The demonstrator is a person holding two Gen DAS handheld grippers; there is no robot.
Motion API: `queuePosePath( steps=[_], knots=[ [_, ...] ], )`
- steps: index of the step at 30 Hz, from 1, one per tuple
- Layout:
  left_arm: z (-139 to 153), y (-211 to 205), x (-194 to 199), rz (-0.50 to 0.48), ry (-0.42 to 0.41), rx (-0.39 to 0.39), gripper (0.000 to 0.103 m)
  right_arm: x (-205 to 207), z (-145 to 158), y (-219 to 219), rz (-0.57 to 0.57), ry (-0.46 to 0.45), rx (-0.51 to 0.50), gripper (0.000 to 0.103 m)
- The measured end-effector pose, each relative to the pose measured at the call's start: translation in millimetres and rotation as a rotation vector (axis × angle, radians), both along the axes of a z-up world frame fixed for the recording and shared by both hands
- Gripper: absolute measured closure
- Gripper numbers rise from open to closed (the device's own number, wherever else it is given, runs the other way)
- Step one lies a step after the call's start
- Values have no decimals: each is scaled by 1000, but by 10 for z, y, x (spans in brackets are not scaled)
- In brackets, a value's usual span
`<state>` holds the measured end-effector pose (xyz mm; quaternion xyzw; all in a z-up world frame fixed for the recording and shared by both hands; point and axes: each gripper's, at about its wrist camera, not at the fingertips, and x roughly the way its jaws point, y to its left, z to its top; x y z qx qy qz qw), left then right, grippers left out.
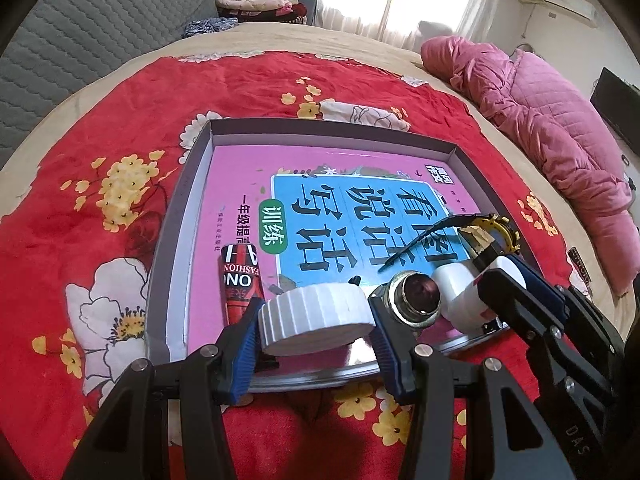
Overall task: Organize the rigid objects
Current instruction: 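Carry the pill bottle into the box with the right tool while the left tool carries the cap, then lower the pill bottle and cap into the box and open both tools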
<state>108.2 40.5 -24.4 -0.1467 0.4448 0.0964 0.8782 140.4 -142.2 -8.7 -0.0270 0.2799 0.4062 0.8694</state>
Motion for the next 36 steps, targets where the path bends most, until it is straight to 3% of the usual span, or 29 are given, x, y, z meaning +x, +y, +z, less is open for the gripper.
queuePosePath(
  steps=[29,36],
  knots=[
    [-18,-95,18,-33,13,48,52,4,-201,54,27,69,-43,75],
    [-44,-124,22,-43,28,46,52,-25,-171,41,24,59,-39,67]
  ],
)
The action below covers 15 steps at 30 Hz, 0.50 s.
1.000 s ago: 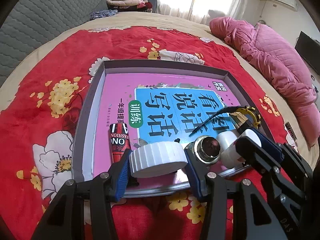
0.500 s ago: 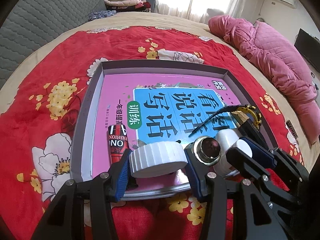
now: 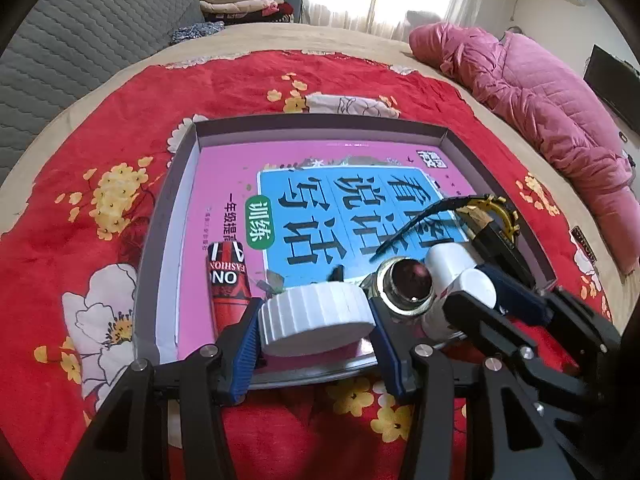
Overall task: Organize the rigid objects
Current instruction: 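Lower the pill bottle and cap into the box and open both tools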
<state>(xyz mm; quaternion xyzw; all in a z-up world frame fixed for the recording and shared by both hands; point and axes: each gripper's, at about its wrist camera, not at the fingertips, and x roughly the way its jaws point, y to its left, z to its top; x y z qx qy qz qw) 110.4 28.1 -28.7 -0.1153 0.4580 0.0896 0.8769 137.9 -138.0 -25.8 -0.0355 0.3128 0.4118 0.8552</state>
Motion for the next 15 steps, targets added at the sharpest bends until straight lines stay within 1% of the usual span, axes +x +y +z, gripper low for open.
queuePosePath(
  steps=[1,4,15],
  knots=[
    [-3,9,2,4,-1,-5,52,-6,14,-9,0,-3,5,64],
    [-7,16,1,5,2,-8,52,-23,58,-42,-4,-15,17,58],
    [20,7,-28,0,-3,6,52,-33,172,-182,-55,-45,33,51]
  ],
)
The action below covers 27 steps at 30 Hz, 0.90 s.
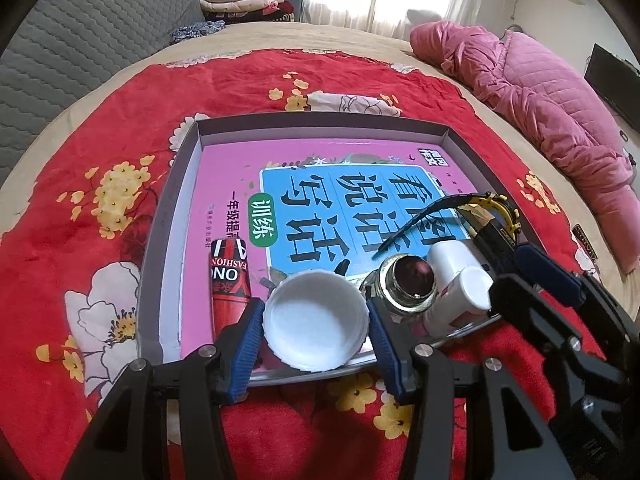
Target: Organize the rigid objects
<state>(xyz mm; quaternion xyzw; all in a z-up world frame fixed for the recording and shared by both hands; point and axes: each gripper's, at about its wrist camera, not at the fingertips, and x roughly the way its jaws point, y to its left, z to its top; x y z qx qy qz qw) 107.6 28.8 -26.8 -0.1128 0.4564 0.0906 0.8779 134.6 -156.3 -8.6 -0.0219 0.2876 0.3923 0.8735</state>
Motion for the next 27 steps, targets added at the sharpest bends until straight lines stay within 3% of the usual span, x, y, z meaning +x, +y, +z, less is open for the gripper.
queuePosePath(
  steps=[13,27],
  knots=[
    [175,-13,-135,7,-37,11,51,-116,163,-174,-65,-20,2,42],
    [419,-102,-297,-33,-84,39,39,-286,335,-311,-140,-49,-14,31]
  ],
)
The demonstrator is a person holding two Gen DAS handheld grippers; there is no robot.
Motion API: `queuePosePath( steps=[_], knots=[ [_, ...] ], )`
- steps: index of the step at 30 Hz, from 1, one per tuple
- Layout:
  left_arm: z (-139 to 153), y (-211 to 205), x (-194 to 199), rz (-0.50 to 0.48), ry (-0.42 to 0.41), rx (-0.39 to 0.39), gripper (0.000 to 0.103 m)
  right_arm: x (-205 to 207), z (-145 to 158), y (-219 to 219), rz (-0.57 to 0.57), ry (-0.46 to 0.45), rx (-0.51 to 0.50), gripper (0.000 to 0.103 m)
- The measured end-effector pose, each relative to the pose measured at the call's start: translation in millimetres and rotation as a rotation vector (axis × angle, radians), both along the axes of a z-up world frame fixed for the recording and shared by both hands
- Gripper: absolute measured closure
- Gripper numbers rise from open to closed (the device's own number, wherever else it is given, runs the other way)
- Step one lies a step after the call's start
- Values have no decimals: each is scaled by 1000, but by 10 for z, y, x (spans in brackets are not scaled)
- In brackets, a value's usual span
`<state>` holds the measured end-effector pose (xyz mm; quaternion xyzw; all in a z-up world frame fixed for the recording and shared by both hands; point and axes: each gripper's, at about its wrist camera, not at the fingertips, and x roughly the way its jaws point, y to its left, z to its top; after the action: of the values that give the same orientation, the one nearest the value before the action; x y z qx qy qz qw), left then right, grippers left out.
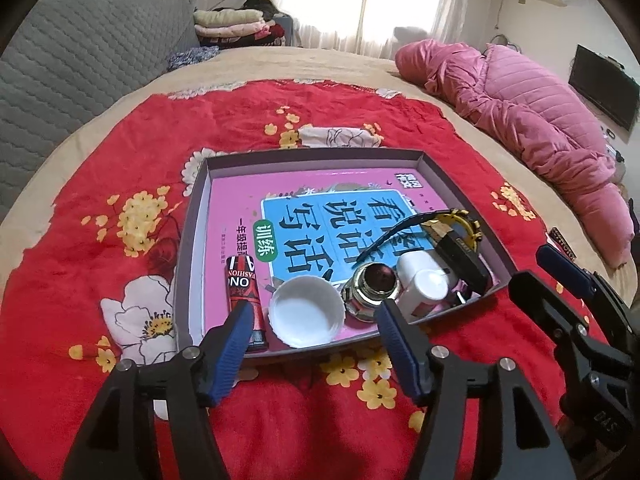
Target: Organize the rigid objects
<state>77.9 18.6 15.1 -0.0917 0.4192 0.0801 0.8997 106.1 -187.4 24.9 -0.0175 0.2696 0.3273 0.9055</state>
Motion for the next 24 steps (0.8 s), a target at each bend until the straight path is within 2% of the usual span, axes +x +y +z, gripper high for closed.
queuePosePath(
  steps=[2,11,24],
  knots=[
    [45,-23,-32,-5,-14,24,39,-40,25,-24,-4,6,3,30],
    [182,-5,-131,4,-37,13,39,-214,101,-87,-24,19,-3,29],
    [336,-23,-290,20,-39,45,39,-487,254,-27,-42,-41,-64,28]
  ],
)
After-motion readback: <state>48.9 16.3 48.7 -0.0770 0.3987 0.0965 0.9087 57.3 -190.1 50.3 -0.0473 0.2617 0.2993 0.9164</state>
